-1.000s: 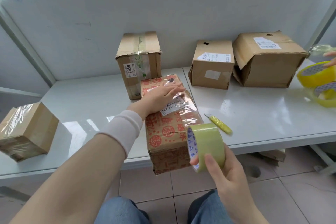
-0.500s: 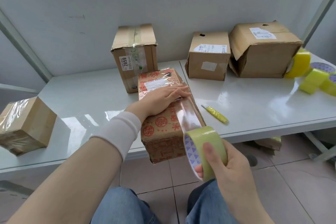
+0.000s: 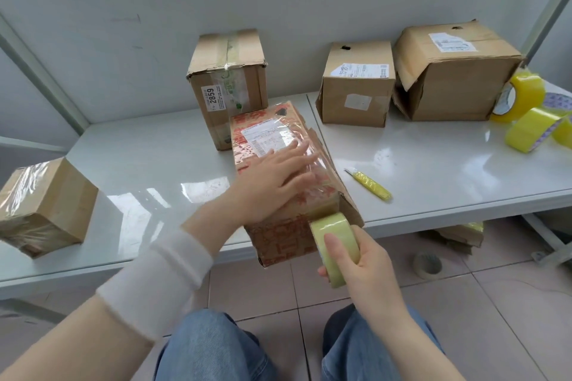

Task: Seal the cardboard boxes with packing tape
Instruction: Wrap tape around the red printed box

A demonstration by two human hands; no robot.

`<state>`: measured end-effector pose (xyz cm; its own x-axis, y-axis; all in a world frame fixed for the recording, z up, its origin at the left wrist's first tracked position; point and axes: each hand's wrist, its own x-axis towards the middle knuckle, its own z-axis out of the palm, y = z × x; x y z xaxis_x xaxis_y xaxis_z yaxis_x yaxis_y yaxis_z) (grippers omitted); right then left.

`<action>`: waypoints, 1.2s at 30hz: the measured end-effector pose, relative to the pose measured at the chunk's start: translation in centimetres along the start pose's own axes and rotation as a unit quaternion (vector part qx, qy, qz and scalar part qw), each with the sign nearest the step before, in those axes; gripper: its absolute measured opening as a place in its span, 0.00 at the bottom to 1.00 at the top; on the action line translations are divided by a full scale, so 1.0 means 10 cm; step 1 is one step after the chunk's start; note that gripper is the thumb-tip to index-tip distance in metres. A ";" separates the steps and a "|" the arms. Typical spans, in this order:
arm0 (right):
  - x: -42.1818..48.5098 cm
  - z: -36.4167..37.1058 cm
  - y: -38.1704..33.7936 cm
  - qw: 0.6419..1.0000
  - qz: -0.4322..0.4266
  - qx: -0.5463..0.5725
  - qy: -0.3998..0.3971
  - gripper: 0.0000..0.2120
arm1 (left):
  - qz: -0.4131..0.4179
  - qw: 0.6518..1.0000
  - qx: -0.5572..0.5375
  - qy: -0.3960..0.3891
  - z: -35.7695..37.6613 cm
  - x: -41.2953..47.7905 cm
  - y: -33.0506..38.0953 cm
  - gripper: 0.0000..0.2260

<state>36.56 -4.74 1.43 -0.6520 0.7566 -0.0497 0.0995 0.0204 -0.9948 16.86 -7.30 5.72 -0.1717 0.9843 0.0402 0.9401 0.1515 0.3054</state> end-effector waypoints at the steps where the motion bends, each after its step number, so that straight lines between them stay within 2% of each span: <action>1: 0.05 0.01 0.00 1.000 -0.003 0.002 -0.001 0.07 | 0.007 1.000 0.019 -0.008 0.05 -0.09 0.03 0.29; 3: 0.14 0.05 -0.02 1.000 -0.007 0.005 -0.006 0.07 | 0.025 0.998 0.065 -0.004 0.13 -0.14 -0.01 0.30; 5: 0.24 0.07 -0.06 1.000 -0.005 0.008 -0.019 0.07 | 0.032 0.997 0.065 0.021 0.11 -0.08 -0.10 0.29; 9: 0.35 0.03 -0.04 0.997 0.002 0.042 -0.066 0.15 | 0.061 0.995 0.074 0.039 0.09 0.03 -0.18 0.28; 11: 0.31 0.01 0.04 0.990 0.021 0.087 -0.111 0.12 | 0.074 0.993 0.080 0.048 0.12 0.02 -0.21 0.29; 14: 0.21 0.09 0.12 0.986 0.013 0.082 -0.145 0.05 | 0.085 0.993 0.072 0.043 0.10 0.03 -0.26 0.30; 18: 0.30 0.11 0.03 0.991 0.010 0.102 -0.089 0.09 | 0.077 0.994 0.070 0.039 0.08 0.08 -0.26 0.29; 22: 0.24 0.06 -0.02 0.994 0.012 0.078 -0.080 0.15 | 0.081 0.993 0.072 0.048 0.10 0.04 -0.27 0.28; 25: 0.06 0.05 0.02 0.997 0.015 0.060 -0.052 0.13 | 0.077 0.993 0.078 0.038 0.11 0.02 -0.24 0.29; 34: -0.02 0.02 0.18 0.982 0.172 0.068 -0.050 0.15 | 0.070 0.993 0.088 0.027 0.10 0.00 -0.15 0.22; 36: -0.01 0.02 0.20 0.981 0.174 0.063 -0.058 0.14 | 0.069 0.990 0.114 0.038 0.09 -0.02 -0.13 0.23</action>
<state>36.68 -4.87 -0.55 -0.6776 0.6236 -0.3898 0.2413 -0.3122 -0.9189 15.90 -7.59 4.43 -0.0507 0.9889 0.1398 0.9967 0.0411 0.0705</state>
